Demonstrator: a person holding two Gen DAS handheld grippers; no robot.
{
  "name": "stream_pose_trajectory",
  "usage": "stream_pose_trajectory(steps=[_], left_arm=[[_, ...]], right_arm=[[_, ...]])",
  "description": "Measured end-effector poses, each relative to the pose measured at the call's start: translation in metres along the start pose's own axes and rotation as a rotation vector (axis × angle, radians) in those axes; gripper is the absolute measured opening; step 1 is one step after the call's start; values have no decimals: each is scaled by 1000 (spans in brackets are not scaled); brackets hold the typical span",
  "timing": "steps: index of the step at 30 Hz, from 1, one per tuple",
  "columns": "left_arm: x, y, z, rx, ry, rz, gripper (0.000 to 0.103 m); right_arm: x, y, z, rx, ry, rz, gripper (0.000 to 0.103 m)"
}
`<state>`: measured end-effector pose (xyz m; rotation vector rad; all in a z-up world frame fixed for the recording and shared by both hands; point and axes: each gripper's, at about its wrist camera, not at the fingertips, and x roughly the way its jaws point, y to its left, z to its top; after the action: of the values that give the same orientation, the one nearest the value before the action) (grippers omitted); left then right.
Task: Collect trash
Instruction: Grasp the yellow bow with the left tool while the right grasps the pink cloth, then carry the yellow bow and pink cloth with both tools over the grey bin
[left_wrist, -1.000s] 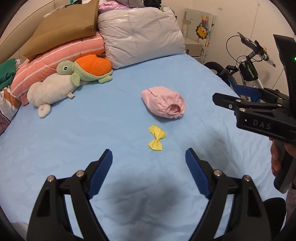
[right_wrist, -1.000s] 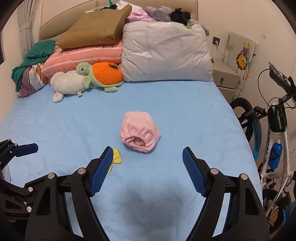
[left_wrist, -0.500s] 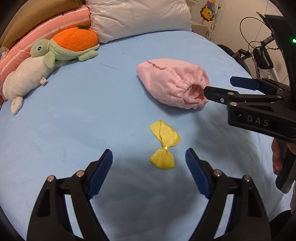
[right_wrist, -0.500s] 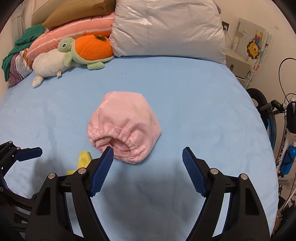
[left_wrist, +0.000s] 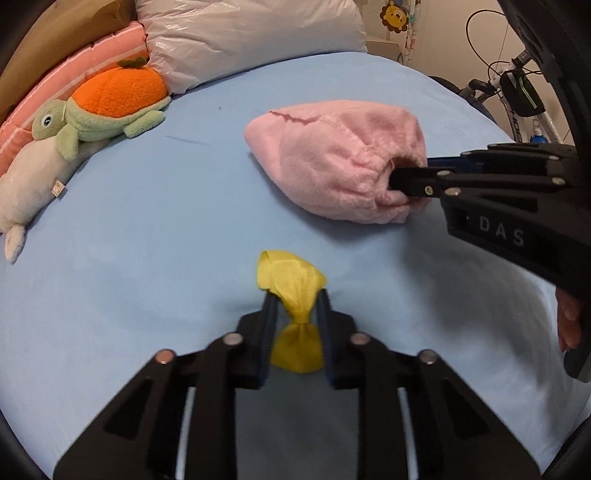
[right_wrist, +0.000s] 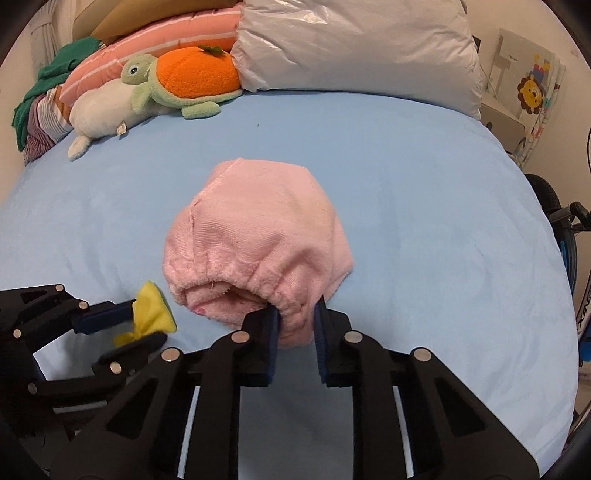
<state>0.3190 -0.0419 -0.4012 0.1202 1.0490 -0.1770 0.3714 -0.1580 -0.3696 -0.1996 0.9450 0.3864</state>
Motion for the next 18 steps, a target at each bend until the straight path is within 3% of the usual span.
stream_pose_trajectory(steps=[6,18], left_arm=[[-7,10,4,-54,2,-23,9],[-66,33,-10,-110,-40,-11,9]], right_arm=[[-15,6,-1,3,-25,14,11],[-61,26,-13,51,-55,33,11]])
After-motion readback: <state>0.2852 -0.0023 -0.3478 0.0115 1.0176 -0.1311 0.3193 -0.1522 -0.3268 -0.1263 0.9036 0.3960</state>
